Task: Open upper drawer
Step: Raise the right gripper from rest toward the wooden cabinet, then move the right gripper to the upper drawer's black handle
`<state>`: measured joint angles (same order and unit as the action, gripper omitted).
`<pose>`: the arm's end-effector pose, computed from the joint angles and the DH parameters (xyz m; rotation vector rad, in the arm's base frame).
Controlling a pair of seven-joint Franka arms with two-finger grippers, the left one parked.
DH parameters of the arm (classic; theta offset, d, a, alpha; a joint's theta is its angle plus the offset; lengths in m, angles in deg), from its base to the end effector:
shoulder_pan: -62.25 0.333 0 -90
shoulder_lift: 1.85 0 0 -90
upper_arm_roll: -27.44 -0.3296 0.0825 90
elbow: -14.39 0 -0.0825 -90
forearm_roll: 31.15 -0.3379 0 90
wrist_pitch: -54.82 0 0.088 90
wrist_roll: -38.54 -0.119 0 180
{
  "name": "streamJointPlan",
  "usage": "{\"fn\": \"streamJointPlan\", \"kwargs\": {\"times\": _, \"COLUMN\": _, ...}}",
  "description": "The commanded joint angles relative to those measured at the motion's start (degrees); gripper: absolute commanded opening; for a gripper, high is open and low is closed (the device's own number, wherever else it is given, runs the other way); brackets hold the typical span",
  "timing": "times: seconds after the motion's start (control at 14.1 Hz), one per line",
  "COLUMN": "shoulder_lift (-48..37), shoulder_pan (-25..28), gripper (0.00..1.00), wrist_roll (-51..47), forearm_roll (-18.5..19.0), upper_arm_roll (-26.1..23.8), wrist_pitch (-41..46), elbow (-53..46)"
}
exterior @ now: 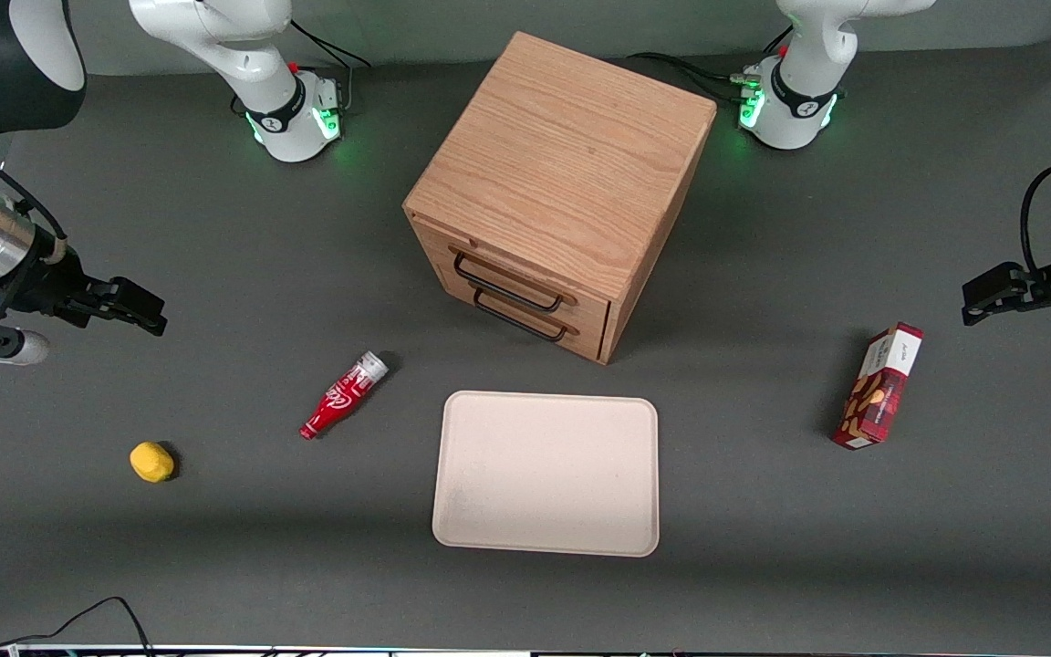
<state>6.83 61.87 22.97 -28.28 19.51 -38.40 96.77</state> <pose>0.5594 0.0617 0.6078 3.1123 -0.2184 0.0689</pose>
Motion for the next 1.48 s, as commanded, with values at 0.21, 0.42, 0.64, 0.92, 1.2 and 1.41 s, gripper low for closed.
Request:
{"fn": "streamJointPlan", "kwargs": {"times": 0.21, "shoulder_lift": 1.5, "shoulder_pan": 1.5, "gripper": 1.0, "wrist_roll": 0.5, "forearm_roll": 1.0, "upper_arm_roll": 0.1, "wrist_pitch": 1.1, "elbow": -3.5}}
{"fn": "streamJointPlan", "kwargs": {"times": 0.42, "shoulder_lift": 1.4, "shoulder_pan": 5.5, "gripper": 1.0, "wrist_roll": 0.5, "forearm_roll": 1.1, "upper_arm_roll": 0.3, "wrist_pitch": 1.6, "elbow": -3.5}}
{"fn": "streamJointPlan", "kwargs": {"times": 0.64, "shoulder_lift": 1.4, "shoulder_pan": 9.8, "gripper": 1.0, "wrist_roll": 7.3, "forearm_roll": 0.8, "upper_arm_roll": 0.4, "wrist_pitch": 1.9, "elbow": -3.5}}
{"fn": "streamJointPlan", "kwargs": {"times": 0.92, "shoulder_lift": 2.5, "shoulder_pan": 15.4, "gripper": 1.0, "wrist_roll": 20.8, "forearm_roll": 0.2, "upper_arm_roll": 0.2, "wrist_pitch": 1.8, "elbow": -3.3}}
{"fn": "streamJointPlan", "kwargs": {"times": 1.2, "shoulder_lift": 7.0, "shoulder_pan": 22.4, "gripper": 1.0, "wrist_roll": 24.5, "forearm_roll": -2.1, "upper_arm_roll": 0.2, "wrist_pitch": 0.9, "elbow": -5.5}}
{"fn": "streamJointPlan", "kwargs": {"times": 1.41, "shoulder_lift": 13.5, "shoulder_pan": 24.5, "gripper": 1.0, "wrist_roll": 33.5, "forearm_roll": -2.6, "upper_arm_roll": -1.1, "wrist_pitch": 0.4, "elbow": -10.9}}
